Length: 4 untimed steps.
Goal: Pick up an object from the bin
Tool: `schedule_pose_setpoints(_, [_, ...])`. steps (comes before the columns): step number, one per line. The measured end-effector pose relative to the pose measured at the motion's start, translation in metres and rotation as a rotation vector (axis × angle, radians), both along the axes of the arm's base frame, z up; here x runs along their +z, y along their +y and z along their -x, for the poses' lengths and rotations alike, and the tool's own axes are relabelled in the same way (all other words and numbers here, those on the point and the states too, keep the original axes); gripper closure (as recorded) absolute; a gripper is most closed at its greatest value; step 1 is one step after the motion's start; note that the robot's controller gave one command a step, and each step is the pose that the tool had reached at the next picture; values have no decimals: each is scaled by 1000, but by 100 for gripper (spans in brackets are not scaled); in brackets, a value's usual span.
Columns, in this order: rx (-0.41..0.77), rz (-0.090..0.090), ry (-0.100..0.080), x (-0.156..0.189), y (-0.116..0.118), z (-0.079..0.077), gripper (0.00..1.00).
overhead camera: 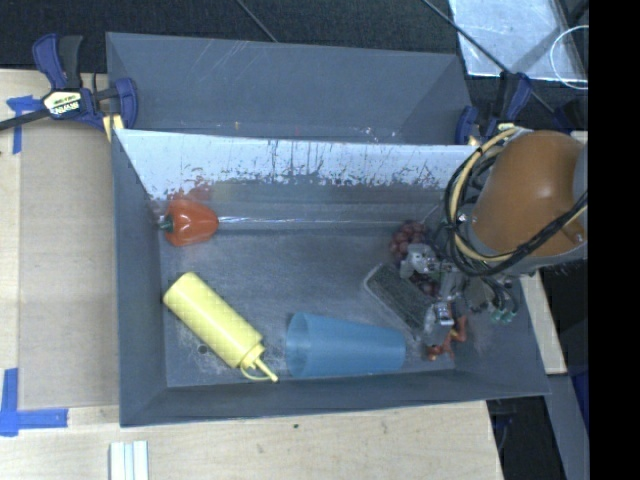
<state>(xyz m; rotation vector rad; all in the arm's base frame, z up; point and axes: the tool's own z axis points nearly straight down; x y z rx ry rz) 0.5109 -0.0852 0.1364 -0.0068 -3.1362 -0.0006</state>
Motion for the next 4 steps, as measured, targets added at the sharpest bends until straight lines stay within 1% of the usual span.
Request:
schedule_pose_setpoints(1, [4, 1, -8, 5, 0, -2, 0])
schedule_pose_setpoints(2, [-275, -3, -8, -65, -43, 14, 0])
schedule_pose_setpoints(3, [-305, -2, -9, -65, -39, 13, 0])
schedule_pose_setpoints(4, [-288, -4, -10, -65, -40, 13, 0])
